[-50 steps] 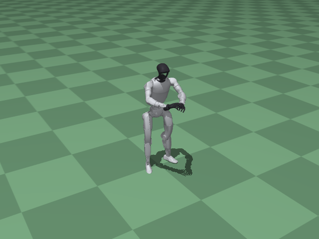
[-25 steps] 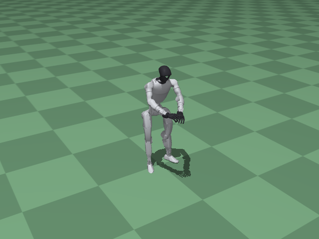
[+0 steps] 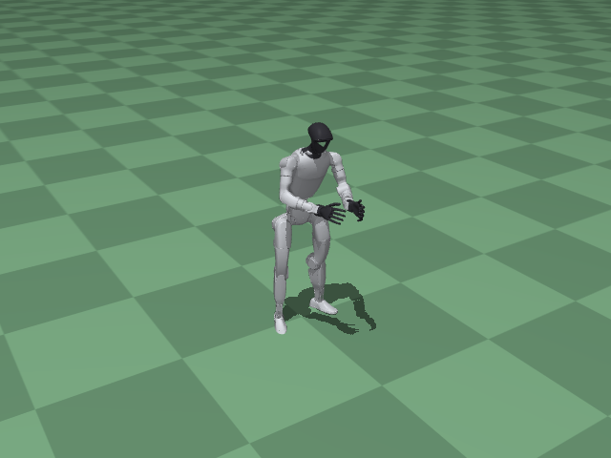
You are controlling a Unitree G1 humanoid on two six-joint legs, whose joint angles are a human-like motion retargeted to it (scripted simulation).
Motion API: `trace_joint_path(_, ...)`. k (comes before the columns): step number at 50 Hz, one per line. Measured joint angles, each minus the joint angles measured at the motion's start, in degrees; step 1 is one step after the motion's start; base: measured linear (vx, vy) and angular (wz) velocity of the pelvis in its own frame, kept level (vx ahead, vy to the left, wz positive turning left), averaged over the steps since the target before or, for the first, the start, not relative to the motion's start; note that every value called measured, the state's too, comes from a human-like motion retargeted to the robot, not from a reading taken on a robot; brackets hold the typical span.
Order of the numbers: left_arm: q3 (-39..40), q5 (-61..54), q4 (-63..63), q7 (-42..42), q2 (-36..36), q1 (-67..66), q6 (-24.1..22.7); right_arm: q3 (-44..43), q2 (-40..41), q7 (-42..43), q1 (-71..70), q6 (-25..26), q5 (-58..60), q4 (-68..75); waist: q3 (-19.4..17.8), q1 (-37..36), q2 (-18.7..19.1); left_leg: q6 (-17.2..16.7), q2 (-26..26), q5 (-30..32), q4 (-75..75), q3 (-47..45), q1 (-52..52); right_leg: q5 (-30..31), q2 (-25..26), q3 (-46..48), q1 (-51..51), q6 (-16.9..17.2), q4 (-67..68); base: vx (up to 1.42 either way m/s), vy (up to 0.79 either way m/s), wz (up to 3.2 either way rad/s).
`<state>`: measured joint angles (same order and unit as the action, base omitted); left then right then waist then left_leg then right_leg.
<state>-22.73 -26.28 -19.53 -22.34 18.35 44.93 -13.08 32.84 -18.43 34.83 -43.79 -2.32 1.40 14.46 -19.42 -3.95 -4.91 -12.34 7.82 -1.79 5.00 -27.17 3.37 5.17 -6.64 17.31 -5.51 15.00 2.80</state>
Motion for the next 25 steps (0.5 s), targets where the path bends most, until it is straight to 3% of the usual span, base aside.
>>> trace_joint_path(5, -0.33, -29.94, -13.26, 1.86, -3.17, 6.92, -0.1, -0.42, 4.23, 1.3, -4.41, -1.77, -17.27, 7.61, -2.65, -0.04, -0.13, -2.14, 1.14, 1.19, 0.0, 0.1, -1.72, 1.91, 1.68, 1.01, -0.48, 0.0, -2.49, -0.19, -0.04, 0.03)
trace_joint_path(9, -5.22, -36.85, -24.74, 6.14, -0.4, 14.94, 3.21, 0.64, 4.25, -5.6, -10.54, -1.98, -28.42, 13.96, -1.13, 1.51, 0.16, -2.64, 0.44, 2.46, 0.0, 1.08, -4.59, 3.52, 1.56, 2.45, -2.13, 0.0, -3.68, -0.19, 0.04, 0.26)
trace_joint_path(12, -9.48, -33.62, -31.78, 8.79, 1.07, 20.87, 6.98, 1.47, 3.64, -12.78, -15.25, 0.45, -35.19, 19.42, 1.68, 2.5, 0.63, -2.66, -0.51, 2.79, 0.0, 1.96, -6.16, 3.82, 0.65, 3.23, -3.13, 0.0, -3.63, -0.07, 0.1, 0.32)
trace_joint_path(17, -15.76, -25.5, -31.94, 13.78, 1.92, 25.34, 12.46, 5.88, -1.82, -20.92, -19.83, 5.84, -27.86, 20.95, 6.93, 1.71, 1.66, -2.66, -1.36, 1.92, 0.0, 2.78, -5.79, 2.42, -0.83, 3.38, -2.88, 0.0, -2.35, 0.08, 0.09, 0.16)
trace_joint_path(21, -21.0, -17.66, -16.59, 12.41, 5.41, 22.18, 12.26, 9.95, -9.68, -21.35, -17.73, 6.3, -18.3, 9.46, 9.47, -0.24, 2.18, -2.47, -1.45, 0.76, 0.0, 2.83, -3.59, 0.81, -1.56, 2.82, -1.27, 0.0, -1.23, 0.15, 0.05, -0.02)
trace_joint_path(25, -21.26, -0.04, 2.35, 8.64, 10.25, 16.51, 10.58, 11.29, -19.27, -18.93, -13.54, 5.75, -0.81, -6.54, 9.98, -1.75, 2.33, -1.21, -2.37, 0.14, 0.0, 2.86, -2.64, 0.1, -2.69, 2.18, -0.7, 0.0, -0.53, 0.08, 0.07, -0.03)
